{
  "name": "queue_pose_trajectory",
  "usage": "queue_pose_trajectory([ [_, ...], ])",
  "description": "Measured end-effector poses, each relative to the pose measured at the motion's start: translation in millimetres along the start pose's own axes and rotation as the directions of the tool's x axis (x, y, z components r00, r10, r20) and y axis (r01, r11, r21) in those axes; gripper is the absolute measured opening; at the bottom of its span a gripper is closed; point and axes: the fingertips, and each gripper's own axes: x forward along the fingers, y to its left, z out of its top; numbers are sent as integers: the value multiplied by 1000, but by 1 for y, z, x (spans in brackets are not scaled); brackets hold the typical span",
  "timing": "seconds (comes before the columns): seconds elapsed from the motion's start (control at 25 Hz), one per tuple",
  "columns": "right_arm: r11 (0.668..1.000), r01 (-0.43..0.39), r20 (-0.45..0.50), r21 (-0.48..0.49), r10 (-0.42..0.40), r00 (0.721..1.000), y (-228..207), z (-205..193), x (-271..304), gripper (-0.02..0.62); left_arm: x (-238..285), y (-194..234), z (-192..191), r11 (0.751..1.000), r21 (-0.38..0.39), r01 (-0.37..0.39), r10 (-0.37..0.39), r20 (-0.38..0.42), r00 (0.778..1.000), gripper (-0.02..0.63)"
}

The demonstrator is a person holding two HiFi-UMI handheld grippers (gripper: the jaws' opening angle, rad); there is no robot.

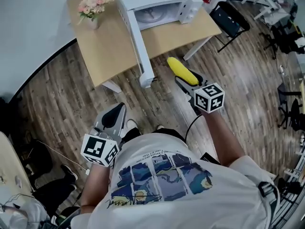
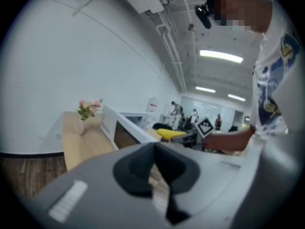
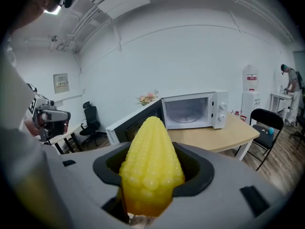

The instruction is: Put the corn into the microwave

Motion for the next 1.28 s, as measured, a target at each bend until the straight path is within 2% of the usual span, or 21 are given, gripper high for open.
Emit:
queue_pose_trajectory([
  [0.16, 998, 64, 5, 8, -64, 998, -12, 19, 37, 247, -6, 30, 7, 997, 34, 67, -66, -26, 997, 8],
  [0.32, 994, 107, 11, 16, -107, 994, -33, 36, 74, 247, -4, 62, 9, 998, 13, 57, -57, -27, 998, 8],
  [0.68, 996, 82, -12, -22, -82, 997, -93, 71, 166, 246, 22, 106, 39, 996, -2, -89, 89, 6, 996, 8],
  [0.84, 996, 61, -34, -58, -63, 997, -121, 80, 211, 247, 38, 123, 54, 988, -24, -154, 155, 18, 988, 8],
  [1.04, 995, 44, -52, -86, -49, 997, -146, 88, 269, 247, 56, 134, 60, 979, -26, -202, 202, -7, 979, 8],
  [1.28, 993, 19, -61, -116, -26, 998, -159, 100, 330, 247, 59, 148, 62, 955, -52, -293, 292, -31, 956, 8],
])
